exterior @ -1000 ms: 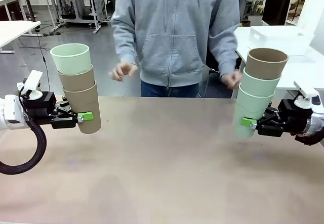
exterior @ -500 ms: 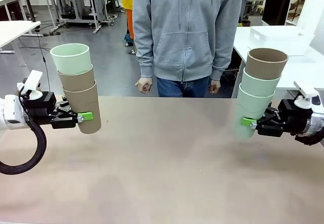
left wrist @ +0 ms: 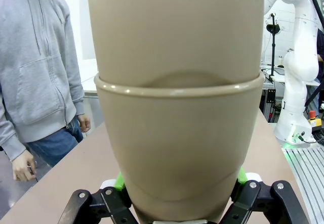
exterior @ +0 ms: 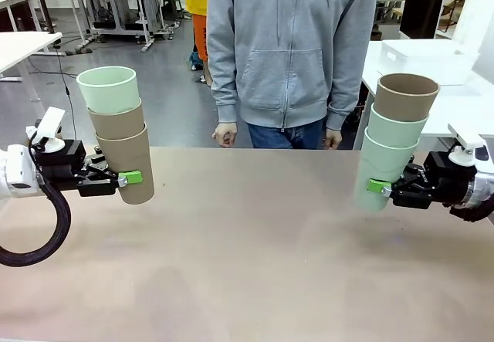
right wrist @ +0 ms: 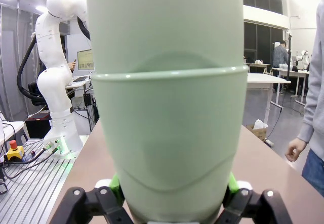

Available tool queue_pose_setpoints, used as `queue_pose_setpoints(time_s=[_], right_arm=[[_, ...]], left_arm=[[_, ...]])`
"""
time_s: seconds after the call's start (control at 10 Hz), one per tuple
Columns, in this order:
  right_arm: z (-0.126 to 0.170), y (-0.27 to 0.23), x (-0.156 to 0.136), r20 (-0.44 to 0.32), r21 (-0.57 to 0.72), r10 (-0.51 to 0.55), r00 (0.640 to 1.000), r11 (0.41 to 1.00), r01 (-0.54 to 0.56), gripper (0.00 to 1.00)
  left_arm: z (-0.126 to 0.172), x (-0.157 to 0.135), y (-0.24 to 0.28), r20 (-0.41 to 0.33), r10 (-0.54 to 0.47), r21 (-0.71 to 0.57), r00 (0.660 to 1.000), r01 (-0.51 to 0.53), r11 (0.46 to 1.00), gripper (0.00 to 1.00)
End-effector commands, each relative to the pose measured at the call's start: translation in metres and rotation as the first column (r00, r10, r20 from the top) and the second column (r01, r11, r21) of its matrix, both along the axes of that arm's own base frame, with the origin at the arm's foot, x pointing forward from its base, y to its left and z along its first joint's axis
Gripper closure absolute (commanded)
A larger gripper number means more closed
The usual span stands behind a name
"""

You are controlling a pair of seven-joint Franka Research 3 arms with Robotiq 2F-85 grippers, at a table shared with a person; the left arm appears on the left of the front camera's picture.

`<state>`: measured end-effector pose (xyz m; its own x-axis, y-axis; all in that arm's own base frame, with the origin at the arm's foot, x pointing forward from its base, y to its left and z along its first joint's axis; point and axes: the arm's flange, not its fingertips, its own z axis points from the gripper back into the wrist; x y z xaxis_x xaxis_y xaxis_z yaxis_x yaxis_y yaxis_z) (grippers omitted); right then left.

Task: Stack the cups and store them in the basket.
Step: Place the stack of Reusable plastic cups into the Pantry Basket.

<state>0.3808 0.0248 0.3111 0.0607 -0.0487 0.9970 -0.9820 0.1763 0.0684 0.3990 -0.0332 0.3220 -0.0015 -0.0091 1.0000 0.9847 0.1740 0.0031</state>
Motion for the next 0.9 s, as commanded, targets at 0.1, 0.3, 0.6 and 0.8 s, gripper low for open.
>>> queue_pose_setpoints(time_s=[0.1,0.3,0.6,0.8], right_arm=[[0.0044,-0.0007,0.0003,0.011,0.000,-0.002,1.000,1.000,0.002,0.16],[0.0044,-0.0007,0.0003,0.011,0.000,-0.002,1.000,1.000,0.002,0.16],[0.0044,-0.0007,0.0003,0.011,0.000,-0.002,1.000,1.000,0.002,0.16],[0.0044,-0.0007,0.0003,0.011,0.000,-0.002,1.000,1.000,0.002,0.16]], left_arm=[[0.0045,-0.0003,0.0003,0.010,-0.002,-0.012,1.000,0.002,1.000,0.16],[0.0045,-0.0003,0.0003,0.010,-0.002,-0.012,1.000,0.002,1.000,0.16],[0.0045,-0.0003,0.0003,0.010,-0.002,-0.012,1.000,0.002,1.000,0.16],[0.0045,-0.0003,0.0003,0.010,-0.002,-0.012,1.000,0.002,1.000,0.16]])
